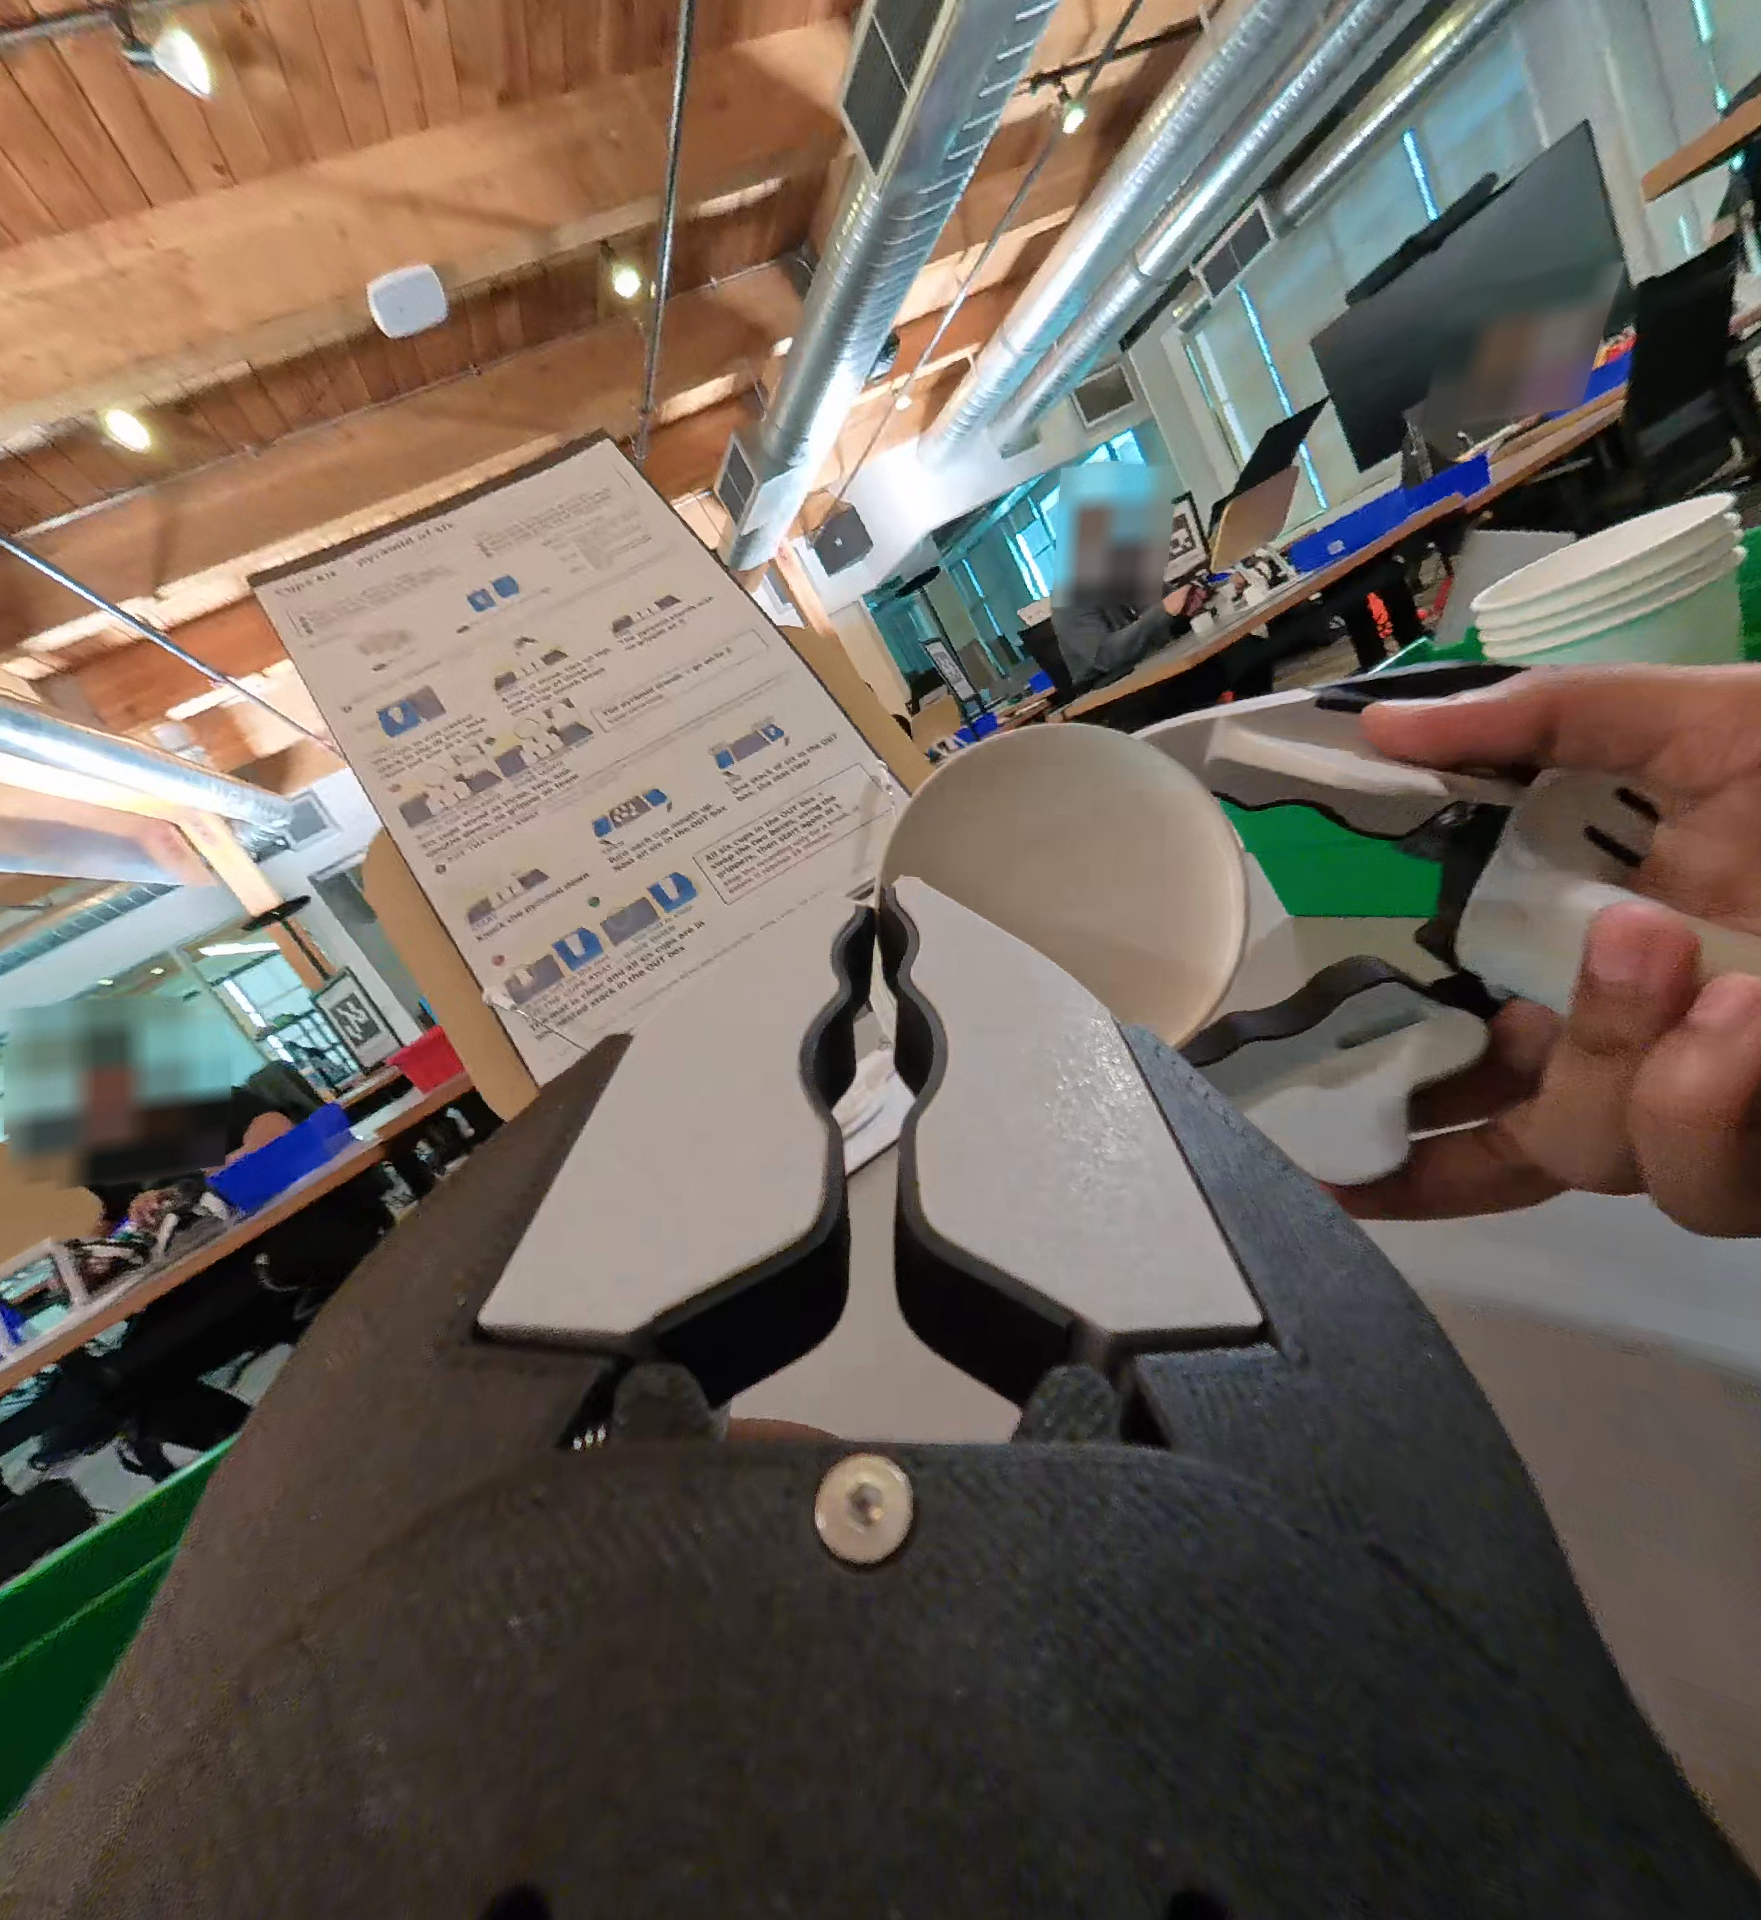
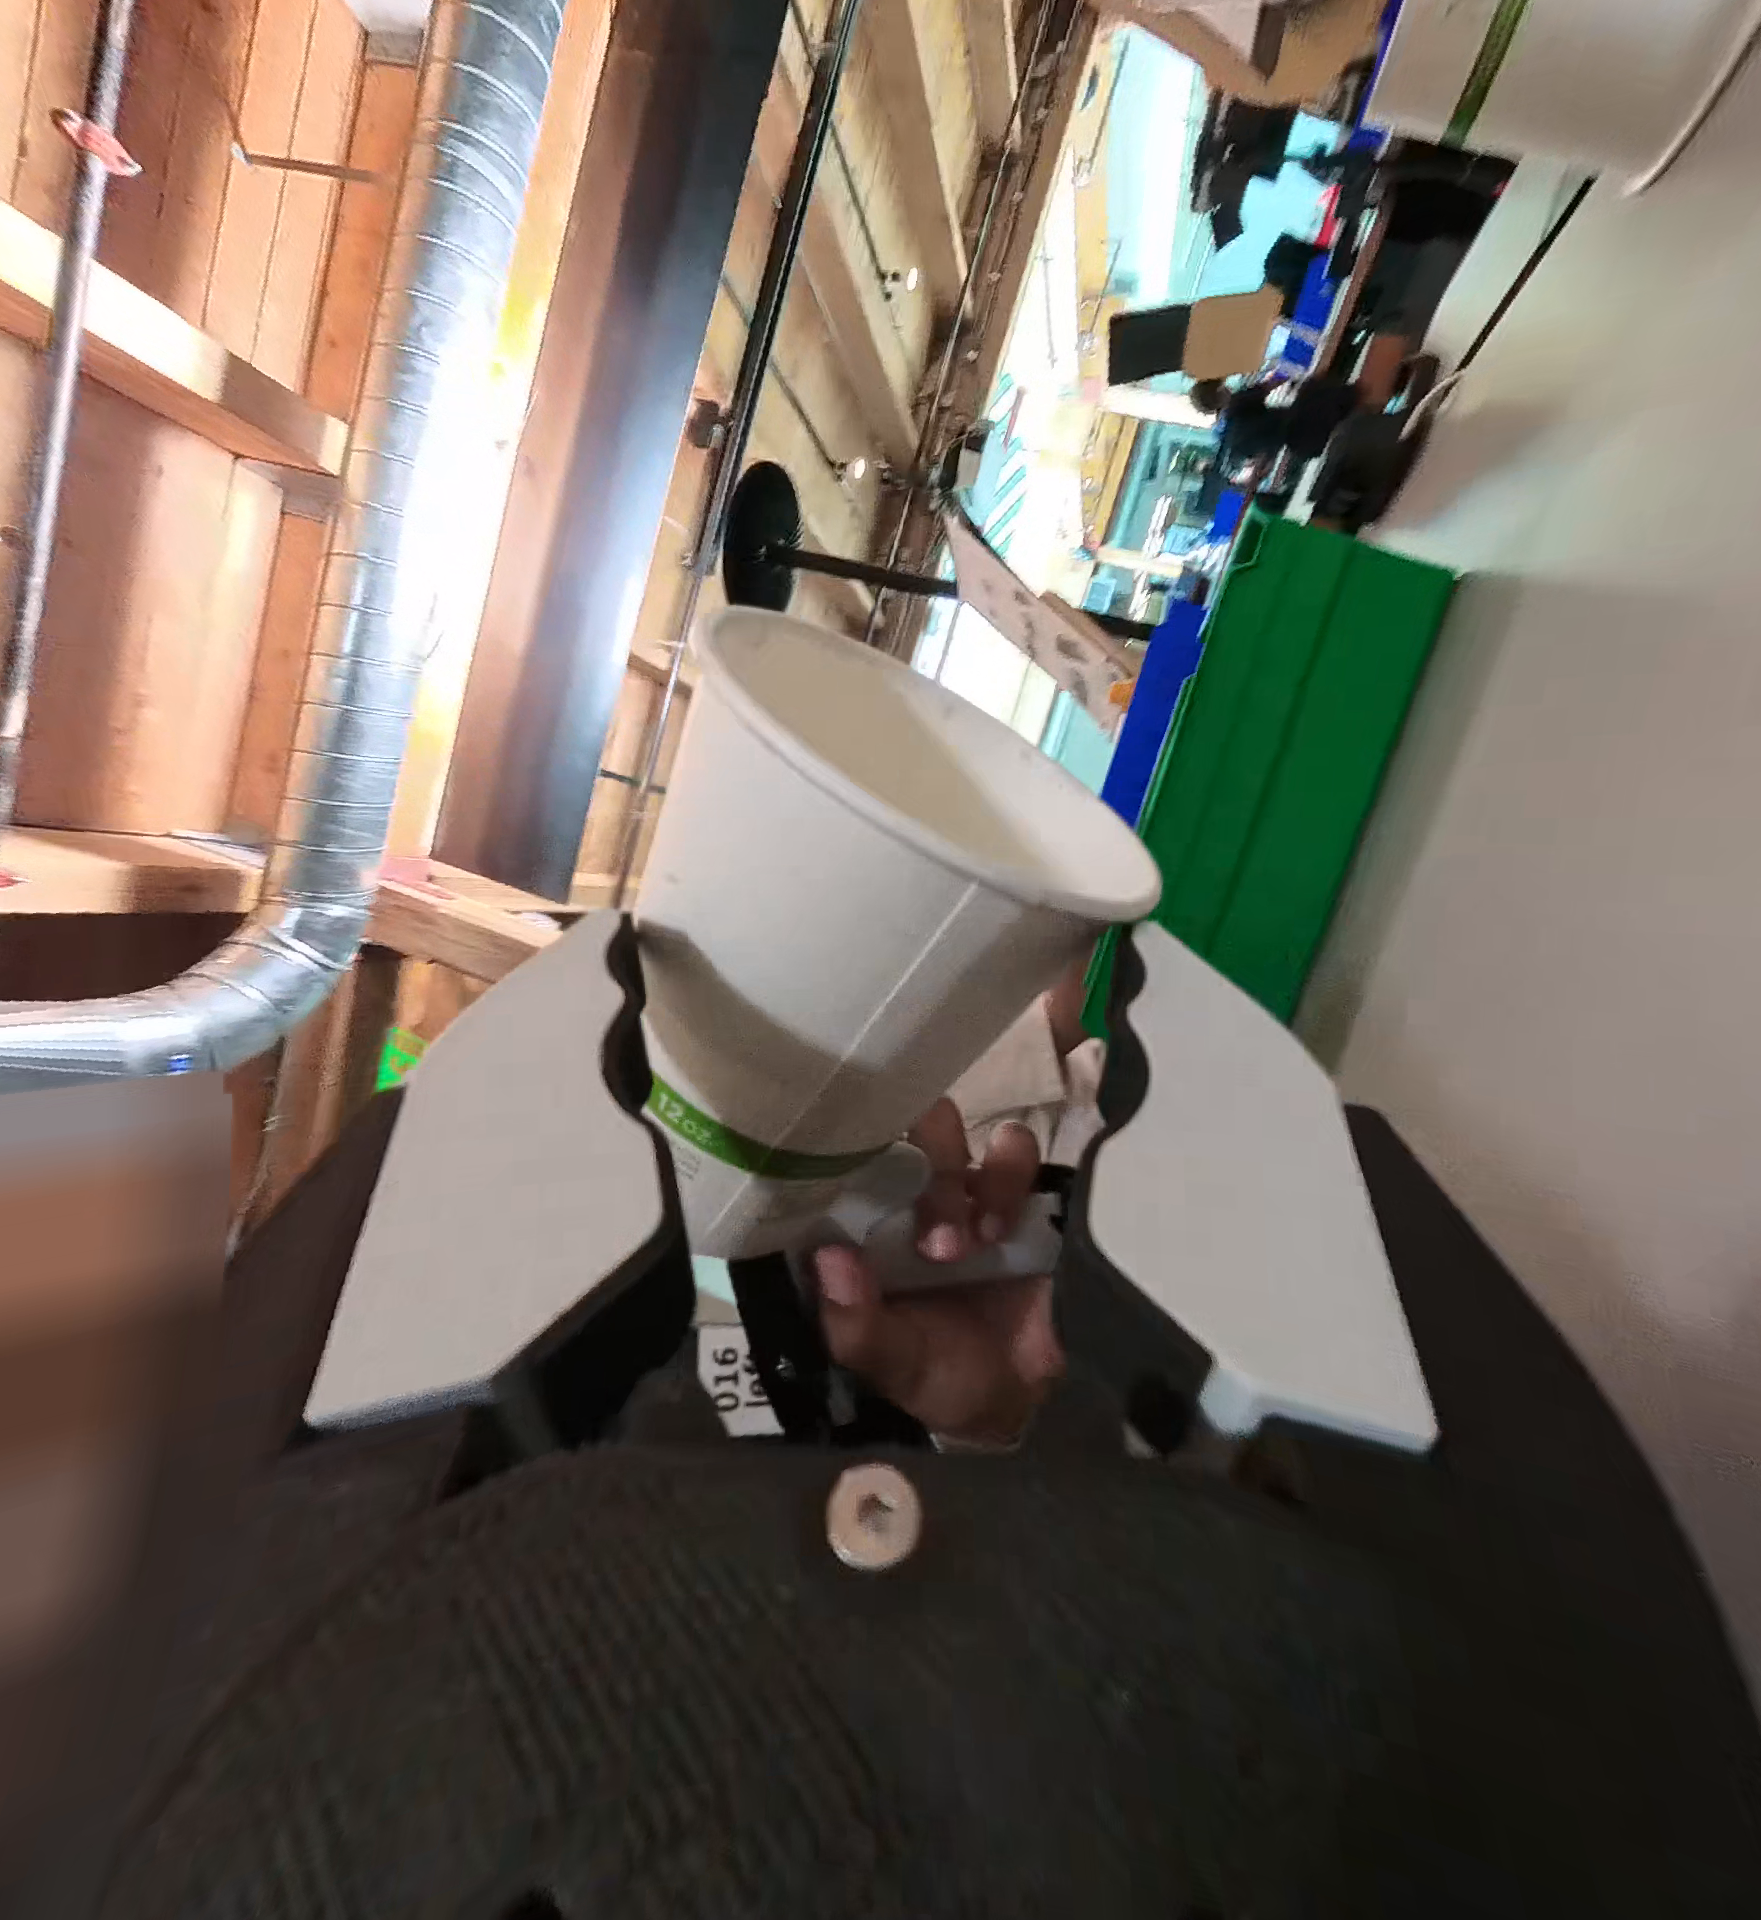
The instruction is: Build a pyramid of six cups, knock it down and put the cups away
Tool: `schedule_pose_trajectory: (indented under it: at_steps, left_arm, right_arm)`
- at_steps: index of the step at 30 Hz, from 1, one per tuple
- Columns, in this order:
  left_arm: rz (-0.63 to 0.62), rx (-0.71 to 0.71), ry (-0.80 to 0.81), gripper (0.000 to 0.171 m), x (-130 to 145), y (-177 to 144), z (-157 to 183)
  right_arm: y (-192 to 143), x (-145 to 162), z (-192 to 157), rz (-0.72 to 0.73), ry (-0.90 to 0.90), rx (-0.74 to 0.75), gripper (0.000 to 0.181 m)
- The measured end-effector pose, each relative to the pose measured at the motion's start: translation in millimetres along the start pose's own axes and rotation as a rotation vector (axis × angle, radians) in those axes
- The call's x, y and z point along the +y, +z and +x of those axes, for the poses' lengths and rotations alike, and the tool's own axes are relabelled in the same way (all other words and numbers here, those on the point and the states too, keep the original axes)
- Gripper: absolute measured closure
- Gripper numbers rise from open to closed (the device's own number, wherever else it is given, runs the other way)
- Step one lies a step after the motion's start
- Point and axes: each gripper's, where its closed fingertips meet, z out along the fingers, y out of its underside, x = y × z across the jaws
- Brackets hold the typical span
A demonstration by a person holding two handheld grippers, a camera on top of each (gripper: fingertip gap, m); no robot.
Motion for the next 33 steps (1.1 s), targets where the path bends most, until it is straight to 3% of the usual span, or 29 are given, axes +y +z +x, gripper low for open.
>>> schedule_pose_trajectory:
  at_steps: [6,13,19,23,28,33]
  left_arm:
    - [-0.028,0.056,-0.049,0.168,7.8,-11.2,6.2]
    - [-0.06,0.089,-0.141,0.167,15.1,-21.7,-0.1]
    - [-0.134,0.125,-0.233,0.147,36.6,-24.6,-0.5]
    - [-0.227,0.136,-0.319,0.145,63.7,-23.2,0.1]
    - [-0.379,0.151,-0.509,0.144,100.9,-19.7,4.5]
    - [-0.438,0.199,-0.636,0.144,114.6,-10.0,9.8]
  right_arm:
    - [14.3,14.3,1.9,-0.082,0.066,-0.047,0.095]
    - [22.9,14.6,-2.8,-0.111,-0.04,-0.045,0.098]
    - [12.7,-16.7,-22.2,-0.038,-0.306,0.011,0.099]
    - [-3.3,-48.0,-61.2,0.06,-0.638,0.058,0.098]
    - [-51.1,-106.4,-134.9,0.271,-1.133,0.221,0.098]
    - [-170.8,-179.3,-200.6,0.652,-1.586,0.626,0.098]
